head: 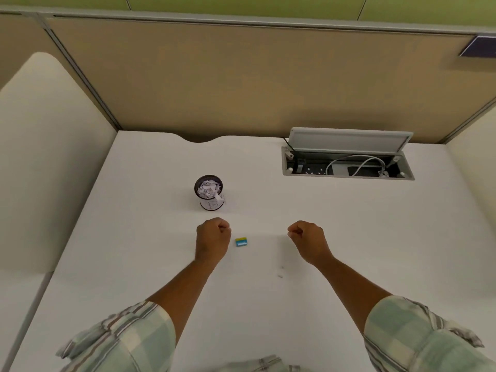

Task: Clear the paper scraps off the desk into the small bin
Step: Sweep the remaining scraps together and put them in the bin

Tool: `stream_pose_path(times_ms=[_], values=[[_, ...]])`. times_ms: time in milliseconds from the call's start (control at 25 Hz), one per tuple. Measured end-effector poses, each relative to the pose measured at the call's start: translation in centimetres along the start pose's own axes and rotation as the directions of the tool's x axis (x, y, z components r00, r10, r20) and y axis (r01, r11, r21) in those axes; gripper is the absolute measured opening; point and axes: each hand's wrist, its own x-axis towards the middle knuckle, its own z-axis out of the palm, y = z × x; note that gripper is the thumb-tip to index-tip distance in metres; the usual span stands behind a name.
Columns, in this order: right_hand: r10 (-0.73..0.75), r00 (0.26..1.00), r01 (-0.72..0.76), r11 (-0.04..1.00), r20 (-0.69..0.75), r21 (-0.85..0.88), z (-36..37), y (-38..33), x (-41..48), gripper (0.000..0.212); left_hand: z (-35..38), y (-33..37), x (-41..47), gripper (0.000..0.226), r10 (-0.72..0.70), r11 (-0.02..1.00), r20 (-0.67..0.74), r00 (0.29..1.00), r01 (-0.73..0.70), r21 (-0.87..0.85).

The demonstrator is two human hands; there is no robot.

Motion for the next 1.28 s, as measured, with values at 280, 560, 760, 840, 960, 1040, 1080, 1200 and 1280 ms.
stream_pose_path(times_ms=[280, 560, 760, 840, 960, 1040, 1080, 1200, 1280], values=[[0.081, 0.988, -0.068, 0.993, 0.131, -0.101, 1.6, 5.0, -4.0, 0.014, 6.9, -0.5, -5.7, 0.016, 0.059, 0.992, 0.299, 0.952, -0.090, 0.091], [-0.006, 0.972, 0.037, 0.991, 0.234, -0.128, 4.0, 4.9, -4.5, 0.033, 11.4, -0.3, -9.5, 0.039, 0.025, 0.976, 0.412, 0.911, -0.111, 0.186], [0.004, 0.978, 0.018, 0.994, 0.209, -0.106, 4.9, 5.2, -3.8, 0.026, 12.3, -0.1, -9.7, 0.042, 0.003, 0.973, 0.374, 0.927, -0.089, 0.213], [0.003, 0.981, 0.020, 0.993, 0.195, -0.114, 4.9, 5.3, -3.6, 0.022, 12.5, -0.1, -9.8, 0.037, 0.021, 0.966, 0.365, 0.931, -0.113, 0.232], [0.009, 0.982, 0.016, 0.991, 0.190, -0.130, 5.1, 5.3, -3.4, 0.018, 13.0, -0.1, -9.7, 0.024, 0.040, 0.945, 0.350, 0.936, -0.149, 0.292], [0.014, 0.983, 0.010, 0.992, 0.181, -0.130, 5.2, 5.5, -3.4, 0.012, 13.1, 0.1, -9.6, 0.018, 0.037, 0.933, 0.368, 0.929, -0.164, 0.320], [0.013, 0.984, 0.010, 0.992, 0.180, -0.125, 5.1, 5.7, -3.4, 0.010, 13.1, 0.1, -9.4, 0.016, 0.030, 0.932, 0.381, 0.924, -0.164, 0.322], [0.041, 0.982, -0.027, 0.997, 0.184, -0.079, 4.8, 6.0, -3.4, 0.009, 12.1, 0.3, -8.8, 0.006, 0.007, 0.963, 0.405, 0.914, -0.116, 0.245], [0.064, 0.983, -0.066, 0.998, 0.171, 0.008, 4.5, 5.9, -3.3, 0.008, 11.0, -0.1, -8.3, 0.007, 0.021, 0.984, 0.379, 0.925, -0.086, 0.154]])
